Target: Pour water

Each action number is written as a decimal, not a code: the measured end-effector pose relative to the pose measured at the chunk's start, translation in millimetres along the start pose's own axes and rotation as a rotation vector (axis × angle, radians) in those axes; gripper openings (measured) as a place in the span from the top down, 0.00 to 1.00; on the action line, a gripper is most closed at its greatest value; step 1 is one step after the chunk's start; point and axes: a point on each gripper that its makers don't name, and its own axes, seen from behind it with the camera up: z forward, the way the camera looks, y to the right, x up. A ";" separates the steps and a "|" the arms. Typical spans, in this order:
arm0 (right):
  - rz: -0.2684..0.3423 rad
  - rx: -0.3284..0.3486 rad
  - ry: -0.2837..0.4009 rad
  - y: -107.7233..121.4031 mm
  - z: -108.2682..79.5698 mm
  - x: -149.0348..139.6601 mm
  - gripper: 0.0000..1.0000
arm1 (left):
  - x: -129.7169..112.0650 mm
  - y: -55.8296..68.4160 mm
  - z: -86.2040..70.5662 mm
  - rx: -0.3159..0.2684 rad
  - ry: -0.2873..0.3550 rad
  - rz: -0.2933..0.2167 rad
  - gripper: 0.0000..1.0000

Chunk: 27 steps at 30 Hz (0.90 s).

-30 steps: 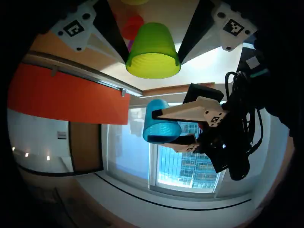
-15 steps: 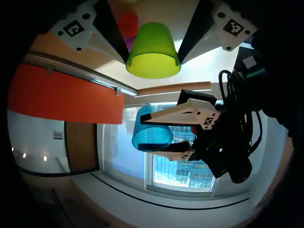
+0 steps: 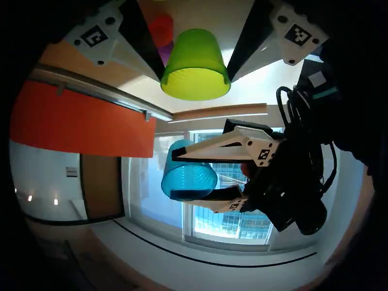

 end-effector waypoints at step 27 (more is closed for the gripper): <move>-0.011 0.011 0.015 0.0 -1.2 5.9 0.10 | 22.0 -2.8 3.4 0.013 0.004 0.156 0.12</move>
